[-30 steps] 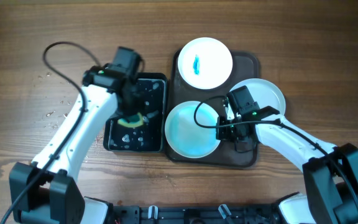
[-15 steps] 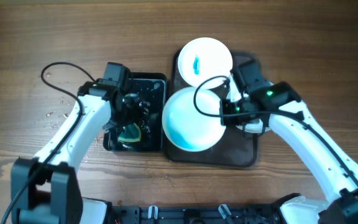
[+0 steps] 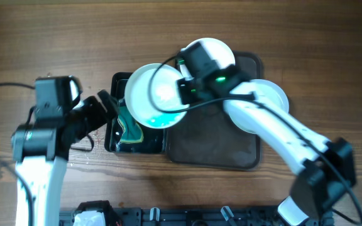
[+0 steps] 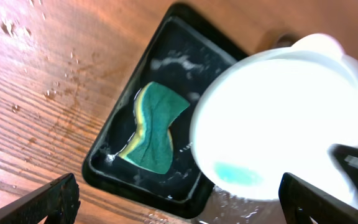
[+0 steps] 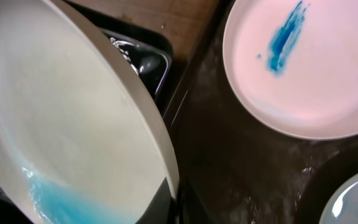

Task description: Clean dirty plates on tray and stack at the side

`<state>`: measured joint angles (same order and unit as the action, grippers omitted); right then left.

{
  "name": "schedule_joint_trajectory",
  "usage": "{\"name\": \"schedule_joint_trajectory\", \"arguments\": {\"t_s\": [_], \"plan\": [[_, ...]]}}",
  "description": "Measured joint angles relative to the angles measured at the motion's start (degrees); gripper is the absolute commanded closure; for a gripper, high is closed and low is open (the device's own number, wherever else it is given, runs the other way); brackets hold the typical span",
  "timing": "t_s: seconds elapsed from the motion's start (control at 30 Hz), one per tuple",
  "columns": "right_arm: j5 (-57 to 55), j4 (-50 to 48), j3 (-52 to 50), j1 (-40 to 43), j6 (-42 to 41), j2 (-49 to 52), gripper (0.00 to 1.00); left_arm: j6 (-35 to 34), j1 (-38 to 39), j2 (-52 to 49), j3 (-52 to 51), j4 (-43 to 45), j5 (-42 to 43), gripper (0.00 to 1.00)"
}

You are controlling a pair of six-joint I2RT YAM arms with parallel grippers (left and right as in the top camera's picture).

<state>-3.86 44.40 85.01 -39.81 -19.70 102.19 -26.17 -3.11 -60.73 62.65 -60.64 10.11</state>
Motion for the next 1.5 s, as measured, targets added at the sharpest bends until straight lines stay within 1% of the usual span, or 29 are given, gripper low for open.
{"name": "schedule_joint_trajectory", "arguments": {"t_s": [0.17,0.2,0.4,0.5,0.6,0.87,1.1,1.5], "plan": [[-14.8,-1.49,0.31,-7.54,-2.84,1.22,0.96,0.0,-0.35,6.88,0.0,-0.9,0.11,0.0],[-17.29,-1.88,0.44,-8.94,-3.06,1.22,0.96,0.0,-0.35,7.48,0.0,-0.92,0.13,0.0],[-41.51,-2.1,0.66,-23.06,-2.71,1.2,0.96,0.0,-0.35,8.61,0.0,-0.92,0.11,0.0],[-49.0,-2.01,0.68,-26.56,-1.99,1.16,0.96,0.17,-0.59,8.57,0.0,-1.03,-0.11,0.0],[-53.66,-1.84,0.68,-27.82,-1.42,1.16,0.96,0.17,-0.61,8.5,0.0,-1.01,-0.11,0.0],[-59.3,-2.58,0.68,-28.02,-0.5,1.16,0.96,0.17,-0.61,8.39,0.0,-0.92,-0.11,0.0],[-60.35,-5.79,0.68,-28.02,2.51,1.14,0.96,0.17,-0.61,8.39,0.0,-0.92,-0.11,0.0],[-59.58,-5.97,0.68,-27.98,2.97,1.14,0.96,0.17,-0.61,8.39,0.0,-0.94,-0.13,0.0]]}}
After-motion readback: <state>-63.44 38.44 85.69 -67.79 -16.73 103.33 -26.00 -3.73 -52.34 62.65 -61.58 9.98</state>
